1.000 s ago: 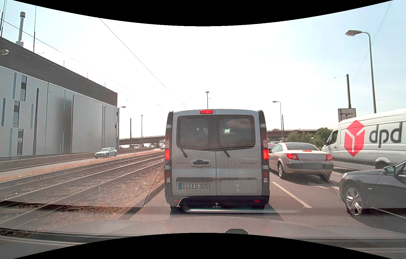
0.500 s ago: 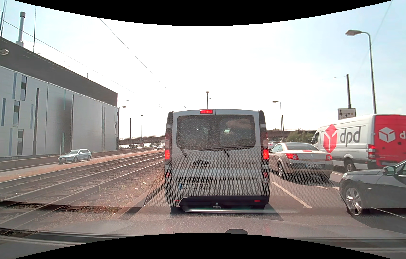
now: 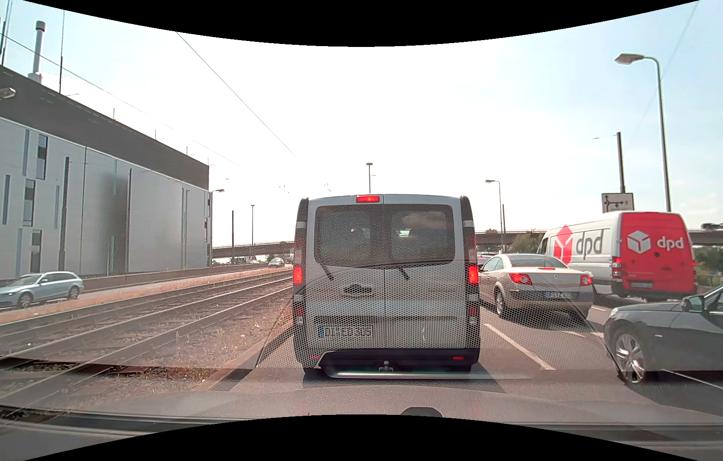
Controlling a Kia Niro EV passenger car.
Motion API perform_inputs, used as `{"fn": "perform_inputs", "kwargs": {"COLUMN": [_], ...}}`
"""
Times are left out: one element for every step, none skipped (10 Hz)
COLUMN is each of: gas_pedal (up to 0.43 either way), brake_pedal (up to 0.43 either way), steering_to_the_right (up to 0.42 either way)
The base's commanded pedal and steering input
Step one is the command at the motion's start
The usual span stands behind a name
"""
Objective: Follow the waypoints while adhering to traffic rules and regulations
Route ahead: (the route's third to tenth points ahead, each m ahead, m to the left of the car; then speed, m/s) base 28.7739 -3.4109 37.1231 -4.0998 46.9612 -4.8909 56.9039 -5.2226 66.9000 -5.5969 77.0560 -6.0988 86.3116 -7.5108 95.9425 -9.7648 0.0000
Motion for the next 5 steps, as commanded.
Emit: {"fn": "perform_inputs", "kwargs": {"gas_pedal": [0.000,0.000,0.000,0.000,0.000], "brake_pedal": [0.299,0.299,0.299,0.299,0.299], "steering_to_the_right": [-0.019,-0.019,-0.019,-0.019,-0.019]}}
